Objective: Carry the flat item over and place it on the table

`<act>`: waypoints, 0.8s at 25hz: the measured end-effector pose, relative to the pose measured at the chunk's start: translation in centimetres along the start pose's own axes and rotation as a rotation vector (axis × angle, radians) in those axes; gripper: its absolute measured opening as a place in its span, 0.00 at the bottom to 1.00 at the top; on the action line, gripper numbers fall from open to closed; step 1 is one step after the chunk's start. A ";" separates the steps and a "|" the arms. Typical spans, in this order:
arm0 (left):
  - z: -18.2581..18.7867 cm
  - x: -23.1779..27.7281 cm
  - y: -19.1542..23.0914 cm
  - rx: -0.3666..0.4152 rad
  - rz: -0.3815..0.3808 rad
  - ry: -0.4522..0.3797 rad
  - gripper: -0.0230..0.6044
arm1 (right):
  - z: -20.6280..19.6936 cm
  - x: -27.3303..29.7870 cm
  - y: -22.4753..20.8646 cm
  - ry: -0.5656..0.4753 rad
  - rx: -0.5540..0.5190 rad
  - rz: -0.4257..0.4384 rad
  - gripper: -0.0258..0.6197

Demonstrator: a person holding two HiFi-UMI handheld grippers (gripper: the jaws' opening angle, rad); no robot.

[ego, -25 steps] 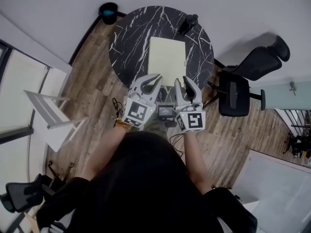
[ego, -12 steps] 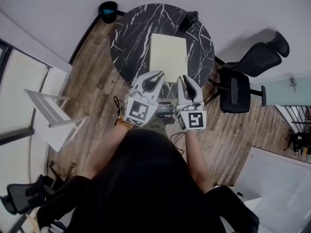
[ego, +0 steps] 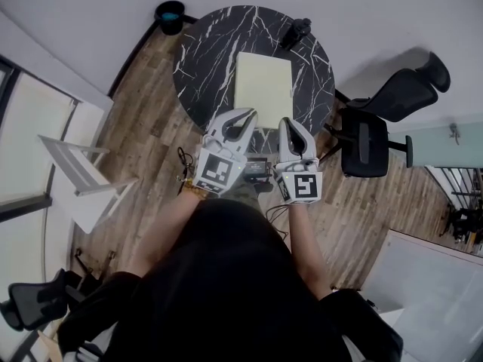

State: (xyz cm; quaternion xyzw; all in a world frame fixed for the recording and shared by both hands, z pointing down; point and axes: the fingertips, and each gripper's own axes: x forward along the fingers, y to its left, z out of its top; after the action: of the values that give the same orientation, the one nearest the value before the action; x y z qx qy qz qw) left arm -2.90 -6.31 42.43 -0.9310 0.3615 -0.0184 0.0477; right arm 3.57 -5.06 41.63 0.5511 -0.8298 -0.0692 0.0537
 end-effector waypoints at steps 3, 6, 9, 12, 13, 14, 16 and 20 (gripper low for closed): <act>-0.1 0.1 0.4 -0.005 0.007 0.004 0.08 | -0.1 0.2 0.0 0.002 0.000 0.000 0.04; -0.4 0.3 0.4 -0.007 0.006 0.007 0.08 | -0.3 0.4 -0.1 0.008 -0.001 -0.003 0.04; -0.4 0.3 0.3 -0.007 0.002 0.009 0.08 | -0.5 0.4 -0.3 0.012 0.001 -0.007 0.04; -0.6 0.3 0.3 -0.007 0.001 0.012 0.08 | -0.5 0.3 -0.2 0.017 -0.006 -0.006 0.04; -0.6 0.3 0.3 -0.007 0.002 0.014 0.08 | -0.5 0.3 -0.2 0.017 -0.007 -0.006 0.04; -0.6 0.2 0.2 -0.006 0.002 0.015 0.08 | -0.5 0.3 -0.2 0.017 -0.008 -0.005 0.04; -0.6 0.2 0.2 -0.004 0.001 0.018 0.08 | -0.5 0.3 -0.2 0.016 -0.006 -0.003 0.04; -0.7 0.3 0.1 -0.001 -0.002 0.022 0.08 | -0.6 0.4 -0.3 0.014 -0.004 -0.001 0.04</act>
State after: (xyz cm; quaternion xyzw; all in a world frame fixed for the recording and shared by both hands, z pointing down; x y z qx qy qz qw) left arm -2.79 -6.63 43.09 -0.9311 0.3609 -0.0285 0.0435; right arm 3.74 -5.56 42.15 0.5519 -0.8290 -0.0669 0.0605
